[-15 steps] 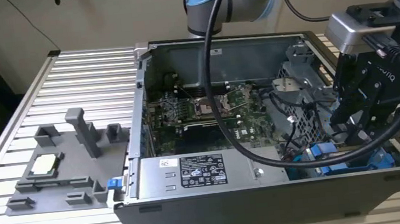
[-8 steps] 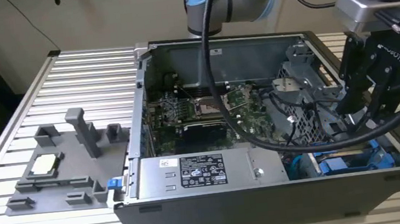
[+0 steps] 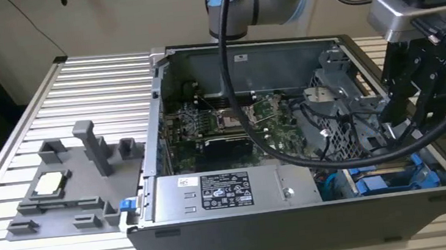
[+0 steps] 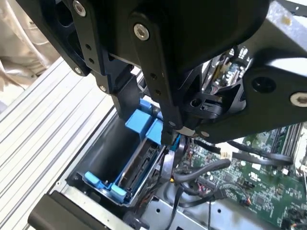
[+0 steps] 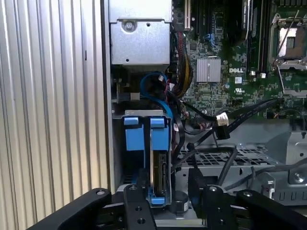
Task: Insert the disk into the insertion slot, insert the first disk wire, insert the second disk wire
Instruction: 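Insert the disk into the insertion slot, then insert the first disk wire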
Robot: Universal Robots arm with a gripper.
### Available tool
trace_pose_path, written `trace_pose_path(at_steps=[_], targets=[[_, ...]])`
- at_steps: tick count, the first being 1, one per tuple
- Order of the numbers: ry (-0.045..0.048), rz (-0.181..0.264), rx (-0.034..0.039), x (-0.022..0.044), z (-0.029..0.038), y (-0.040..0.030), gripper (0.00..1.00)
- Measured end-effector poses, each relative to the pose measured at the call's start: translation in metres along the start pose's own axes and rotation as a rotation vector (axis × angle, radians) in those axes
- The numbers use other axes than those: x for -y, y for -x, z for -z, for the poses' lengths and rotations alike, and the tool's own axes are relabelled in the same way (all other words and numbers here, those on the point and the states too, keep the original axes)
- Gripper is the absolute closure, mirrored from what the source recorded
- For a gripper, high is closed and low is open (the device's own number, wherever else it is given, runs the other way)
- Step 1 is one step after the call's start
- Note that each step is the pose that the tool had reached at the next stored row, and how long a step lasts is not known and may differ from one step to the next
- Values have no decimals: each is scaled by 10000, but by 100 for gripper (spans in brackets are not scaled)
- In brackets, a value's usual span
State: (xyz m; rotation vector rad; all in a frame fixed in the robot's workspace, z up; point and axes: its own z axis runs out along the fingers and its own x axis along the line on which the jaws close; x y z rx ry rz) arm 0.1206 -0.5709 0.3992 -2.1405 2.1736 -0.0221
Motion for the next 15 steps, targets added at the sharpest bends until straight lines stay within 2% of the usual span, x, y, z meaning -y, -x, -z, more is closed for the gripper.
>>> trace_pose_path(at_steps=[1, 3, 5, 7, 8, 11, 15], targets=[[-135, 0, 96, -5, 0, 0, 53], [-401, 19, 214, -10, 2, 3, 53], [-682, 61, 281, -14, -1, 4, 53], [-973, 123, 303, -20, -4, 6, 53], [-1046, 216, 317, -20, -12, 8, 53], [-1130, 578, 341, -23, -38, 23, 53], [-1314, 702, 345, -61, -86, 80, 53]])
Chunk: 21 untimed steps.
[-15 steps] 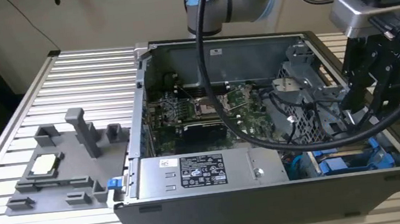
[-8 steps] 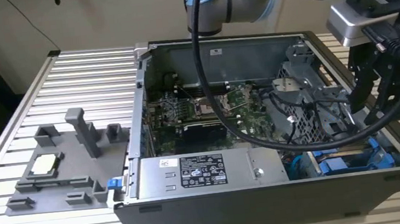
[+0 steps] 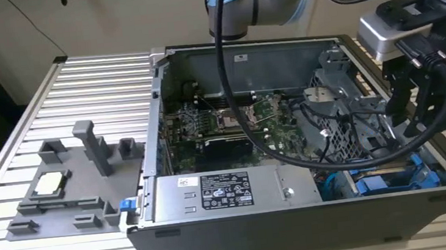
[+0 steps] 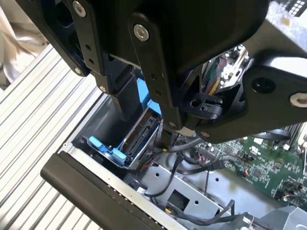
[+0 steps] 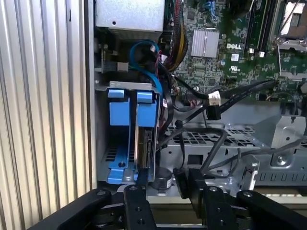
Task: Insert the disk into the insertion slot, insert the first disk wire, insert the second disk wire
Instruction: 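Insert the first disk wire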
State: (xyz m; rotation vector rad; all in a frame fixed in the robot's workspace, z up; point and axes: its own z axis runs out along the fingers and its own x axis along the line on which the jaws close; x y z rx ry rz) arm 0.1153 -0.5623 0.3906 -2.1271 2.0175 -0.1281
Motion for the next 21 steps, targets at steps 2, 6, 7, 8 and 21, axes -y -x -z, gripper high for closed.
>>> trace_pose_path(at_steps=[2, 6, 7, 8, 21], targets=[[-108, 12, -11, -22, -14, 17, 53], [-220, 47, -111, -29, -22, 36, 53], [-220, 47, -112, -29, -21, 36, 53], [-220, 47, -113, -29, -21, 36, 53], [-220, 47, -118, -30, -21, 36, 81]])
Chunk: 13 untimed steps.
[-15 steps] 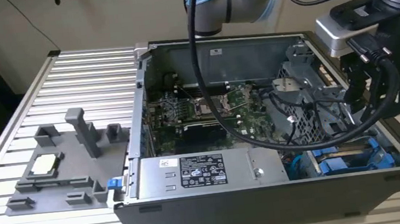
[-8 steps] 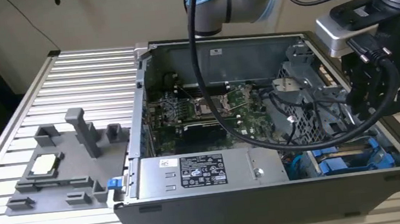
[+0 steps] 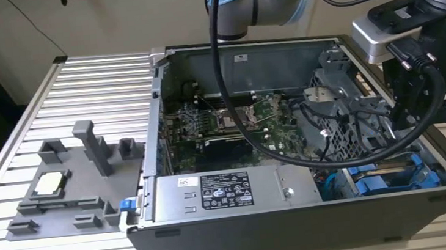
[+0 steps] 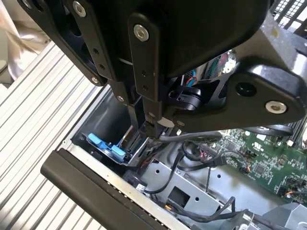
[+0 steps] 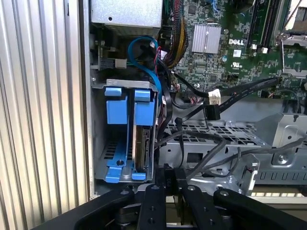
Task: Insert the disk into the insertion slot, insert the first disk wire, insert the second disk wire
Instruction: 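Insert the first disk wire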
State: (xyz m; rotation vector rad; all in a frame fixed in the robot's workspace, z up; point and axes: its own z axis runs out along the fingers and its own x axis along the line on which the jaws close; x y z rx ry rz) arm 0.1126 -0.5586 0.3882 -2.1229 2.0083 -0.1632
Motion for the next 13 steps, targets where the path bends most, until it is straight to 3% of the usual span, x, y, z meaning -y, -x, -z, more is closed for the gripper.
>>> trace_pose_path(at_steps=[8, 10, 13], targets=[[14, 1, -7, 5, -1, 0, 81], [120, -2, -29, 31, -9, -2, 81], [463, -16, -69, 105, -28, -7, 81]])
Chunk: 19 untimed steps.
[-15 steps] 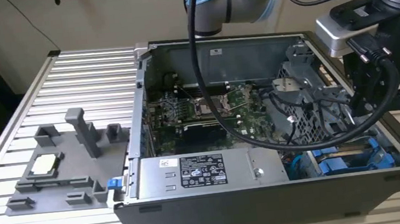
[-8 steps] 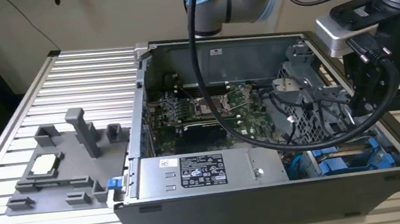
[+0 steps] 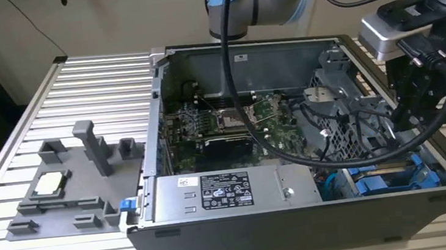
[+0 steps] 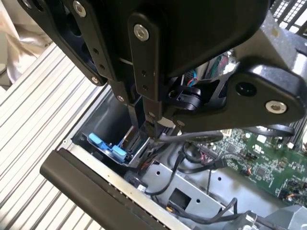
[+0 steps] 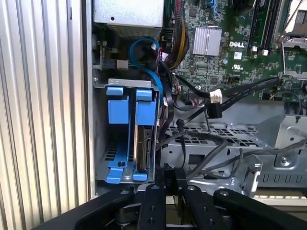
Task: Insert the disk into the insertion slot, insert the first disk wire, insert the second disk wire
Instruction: 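Insert the first disk wire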
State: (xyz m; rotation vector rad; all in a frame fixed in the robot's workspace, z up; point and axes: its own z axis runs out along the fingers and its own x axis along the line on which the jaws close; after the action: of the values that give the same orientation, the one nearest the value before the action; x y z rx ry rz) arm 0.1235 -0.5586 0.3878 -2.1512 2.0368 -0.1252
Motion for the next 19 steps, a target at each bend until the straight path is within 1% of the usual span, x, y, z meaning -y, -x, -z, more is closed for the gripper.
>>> trace_pose_path(at_steps=[5, 8, 10, 13, 15, 19], targets=[[693, -28, -69, 136, -27, -9, 81], [1143, -49, -109, 218, -44, -14, 81], [1424, -61, -135, 268, -54, -17, 81], [1792, -77, -156, 329, -69, -21, 81], [1927, -85, -152, 357, -84, -23, 81], [2138, -98, -140, 409, -121, -28, 81]])
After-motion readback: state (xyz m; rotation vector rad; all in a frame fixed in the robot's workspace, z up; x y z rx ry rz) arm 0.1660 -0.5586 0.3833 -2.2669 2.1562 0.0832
